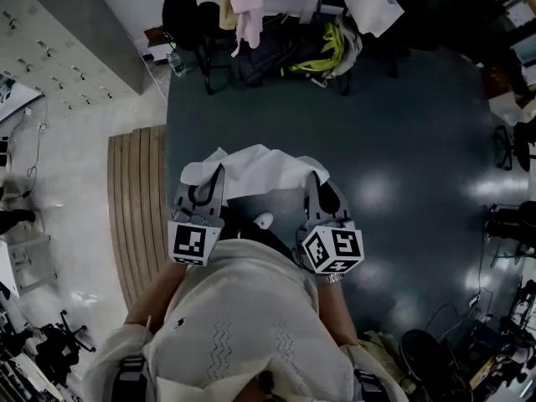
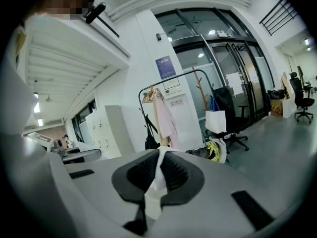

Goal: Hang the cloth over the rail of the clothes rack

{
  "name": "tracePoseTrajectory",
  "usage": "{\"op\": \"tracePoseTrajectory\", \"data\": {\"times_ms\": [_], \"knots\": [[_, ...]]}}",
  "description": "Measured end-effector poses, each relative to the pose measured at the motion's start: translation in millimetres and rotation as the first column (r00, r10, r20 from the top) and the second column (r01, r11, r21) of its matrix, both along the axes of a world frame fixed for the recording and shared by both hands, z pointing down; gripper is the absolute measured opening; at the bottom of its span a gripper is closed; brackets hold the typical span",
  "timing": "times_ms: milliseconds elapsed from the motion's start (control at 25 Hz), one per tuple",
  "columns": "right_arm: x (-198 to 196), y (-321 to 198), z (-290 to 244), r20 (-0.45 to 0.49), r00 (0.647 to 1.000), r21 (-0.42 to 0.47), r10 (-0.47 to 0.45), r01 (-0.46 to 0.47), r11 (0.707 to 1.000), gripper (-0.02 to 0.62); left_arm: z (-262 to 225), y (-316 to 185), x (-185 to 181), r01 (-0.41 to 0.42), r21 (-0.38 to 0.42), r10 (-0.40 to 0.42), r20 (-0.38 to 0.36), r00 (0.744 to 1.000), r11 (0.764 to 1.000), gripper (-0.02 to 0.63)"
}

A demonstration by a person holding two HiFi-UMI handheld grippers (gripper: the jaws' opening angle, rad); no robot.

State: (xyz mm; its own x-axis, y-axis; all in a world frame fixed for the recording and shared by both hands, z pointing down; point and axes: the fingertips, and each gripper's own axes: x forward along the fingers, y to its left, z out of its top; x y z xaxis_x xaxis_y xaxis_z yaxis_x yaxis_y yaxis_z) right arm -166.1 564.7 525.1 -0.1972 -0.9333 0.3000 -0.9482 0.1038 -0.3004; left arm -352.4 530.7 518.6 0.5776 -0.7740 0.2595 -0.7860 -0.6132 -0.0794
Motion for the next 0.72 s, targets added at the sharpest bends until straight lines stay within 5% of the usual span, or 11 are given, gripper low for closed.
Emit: {"op": "tracePoseTrajectory", "data": {"times_ms": [240, 440, 720], "knots": [[26.1, -34.3, 22.1, 0.058, 0.998, -0.063, 0.038, -0.034, 0.997, 0.025, 3.5, -53.5, 46.1, -0.046, 0.019, 0.046, -0.019, 0.999, 0.999, 0.015], [59.7, -76.3, 50.6, 0.032, 0.996, -0.112, 0.087, -0.083, 0.99, 0.025, 42.8, -108.4, 72.4, -0.057, -0.068, 0.056, -0.02, 0.998, 0.996, 0.015], [125.4, -194.7, 31.7, -0.018, 0.988, -0.073, 0.154, -0.155, 0.985, 0.025, 31.6, -235.0, 162.3, -0.163, -0.06, 0.156, -0.106, 0.982, 0.985, 0.015]]}}
